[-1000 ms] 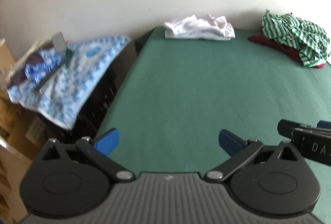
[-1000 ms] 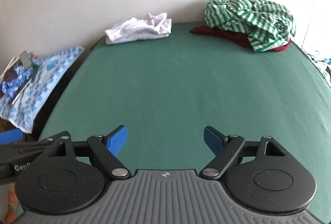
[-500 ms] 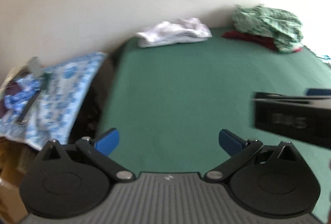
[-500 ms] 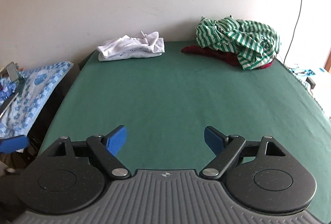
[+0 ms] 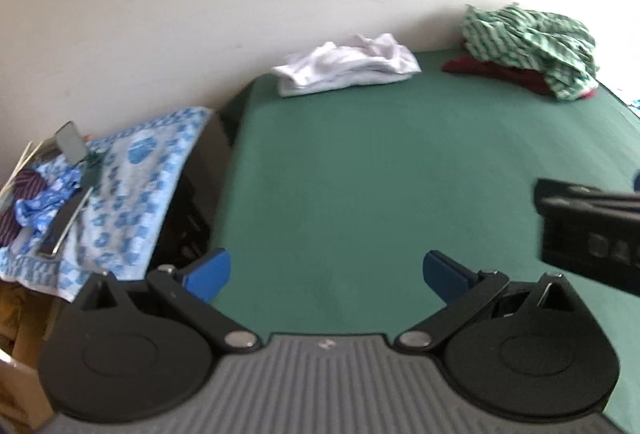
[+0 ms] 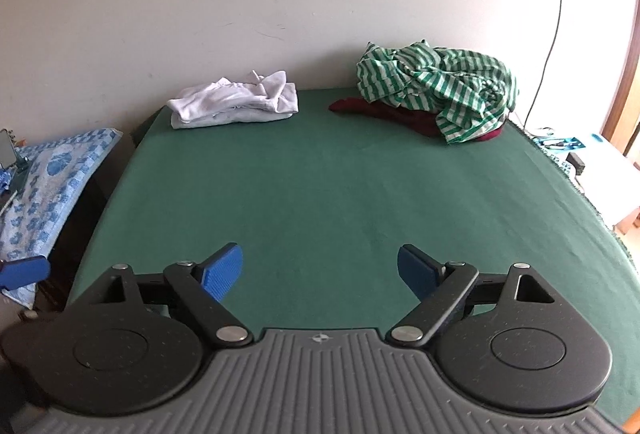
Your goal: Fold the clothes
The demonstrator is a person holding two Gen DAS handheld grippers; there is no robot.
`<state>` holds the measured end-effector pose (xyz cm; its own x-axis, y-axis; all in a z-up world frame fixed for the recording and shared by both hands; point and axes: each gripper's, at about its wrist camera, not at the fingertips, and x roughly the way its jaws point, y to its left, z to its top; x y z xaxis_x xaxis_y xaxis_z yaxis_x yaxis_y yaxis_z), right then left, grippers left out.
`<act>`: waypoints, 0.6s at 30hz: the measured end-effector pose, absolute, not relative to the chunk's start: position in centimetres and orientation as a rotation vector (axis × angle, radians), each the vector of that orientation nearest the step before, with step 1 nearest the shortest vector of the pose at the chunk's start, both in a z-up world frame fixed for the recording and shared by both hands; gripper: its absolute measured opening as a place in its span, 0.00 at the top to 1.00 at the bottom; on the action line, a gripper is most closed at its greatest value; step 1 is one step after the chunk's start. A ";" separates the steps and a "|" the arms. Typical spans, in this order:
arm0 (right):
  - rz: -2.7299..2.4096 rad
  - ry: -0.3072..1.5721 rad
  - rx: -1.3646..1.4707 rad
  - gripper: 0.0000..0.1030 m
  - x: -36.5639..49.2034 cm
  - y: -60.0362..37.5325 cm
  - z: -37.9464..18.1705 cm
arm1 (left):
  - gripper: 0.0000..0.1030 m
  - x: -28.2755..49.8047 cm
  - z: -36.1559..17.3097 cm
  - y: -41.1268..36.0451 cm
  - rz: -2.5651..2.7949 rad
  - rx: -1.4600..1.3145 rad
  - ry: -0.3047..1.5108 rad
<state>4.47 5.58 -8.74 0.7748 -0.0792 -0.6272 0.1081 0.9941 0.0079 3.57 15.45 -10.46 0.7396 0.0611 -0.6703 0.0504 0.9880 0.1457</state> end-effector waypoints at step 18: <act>0.021 0.682 0.009 0.12 7.9 3.1 -8.2 | 0.01 6.1 -10.7 15.9 0.143 0.103 0.766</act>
